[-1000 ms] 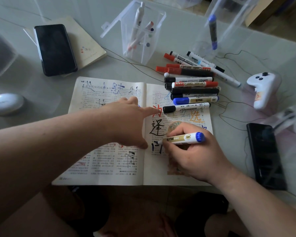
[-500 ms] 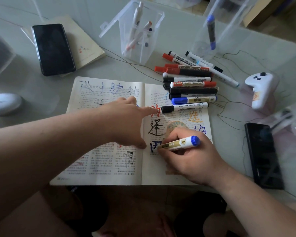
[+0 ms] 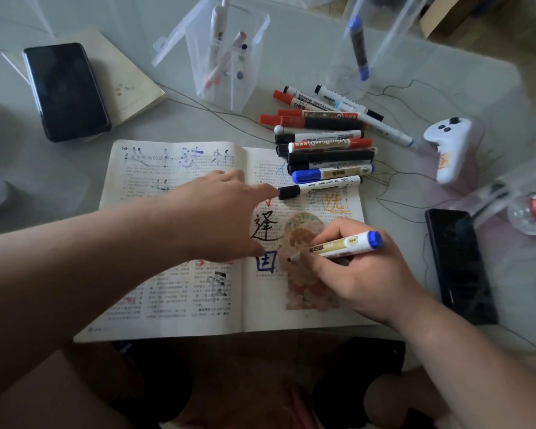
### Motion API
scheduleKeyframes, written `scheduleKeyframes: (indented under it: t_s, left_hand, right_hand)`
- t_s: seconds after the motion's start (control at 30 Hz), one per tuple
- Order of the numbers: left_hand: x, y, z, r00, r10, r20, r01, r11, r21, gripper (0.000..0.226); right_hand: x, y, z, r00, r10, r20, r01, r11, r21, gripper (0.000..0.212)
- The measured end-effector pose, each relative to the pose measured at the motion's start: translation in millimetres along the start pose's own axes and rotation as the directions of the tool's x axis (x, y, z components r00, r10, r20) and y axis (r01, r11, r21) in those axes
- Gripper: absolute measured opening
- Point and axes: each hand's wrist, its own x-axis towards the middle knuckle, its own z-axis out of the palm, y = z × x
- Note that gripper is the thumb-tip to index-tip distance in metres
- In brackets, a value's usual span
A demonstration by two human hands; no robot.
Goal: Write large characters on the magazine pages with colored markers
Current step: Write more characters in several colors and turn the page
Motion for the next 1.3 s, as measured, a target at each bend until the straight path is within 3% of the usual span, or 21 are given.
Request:
scheduleKeyframes:
  t_s: [0.27, 0.4, 0.57, 0.77, 1.07, 1.17, 1.3]
  left_hand:
    - [6.3, 2.9, 4.4, 0.999, -0.01, 0.046, 0.009, 1.0, 0.017, 0.091]
    - [7.1, 3.4, 3.7, 0.998, -0.019, 0.057, 0.019, 1.0, -0.003, 0.092]
    - [7.4, 3.6, 3.8, 0.999, -0.012, 0.052, 0.012, 1.0, 0.0, 0.092]
    - [7.9, 3.9, 4.5, 0.999, -0.011, 0.038, 0.011, 1.0, 0.004, 0.091]
    - [3.9, 5.7, 1.2, 1.0, -0.004, 0.029, 0.004, 1.0, -0.017, 0.091]
    - [-0.2, 9.4, -5.4, 0.997, 0.047, -0.063, -0.054, 0.992, -0.116, 0.08]
    - [-11.9, 20.0, -19.5, 0.99, 0.097, -0.105, -0.131, 0.913, -0.386, 0.069]
  right_hand:
    - [-1.9, 5.8, 4.0, 1.0, -0.027, 0.004, 0.028, 0.999, -0.028, 0.013]
    - [0.5, 7.1, -1.2, 0.997, 0.043, -0.062, -0.047, 0.997, -0.057, 0.017]
    - [0.0, 7.6, -0.7, 0.997, 0.051, 0.05, -0.046, 0.995, -0.086, 0.021]
    - [1.2, 5.8, 0.4, 0.997, -0.023, -0.072, 0.018, 0.998, -0.068, 0.013]
    - [-0.7, 5.5, 0.1, 0.997, -0.04, -0.061, 0.039, 0.999, -0.01, 0.011]
    - [-1.0, 0.9, -3.3, 0.996, -0.056, -0.067, 0.061, 0.996, 0.067, 0.014]
    - [0.9, -7.8, -19.8, 0.991, -0.067, -0.119, 0.102, 0.945, 0.311, 0.015]
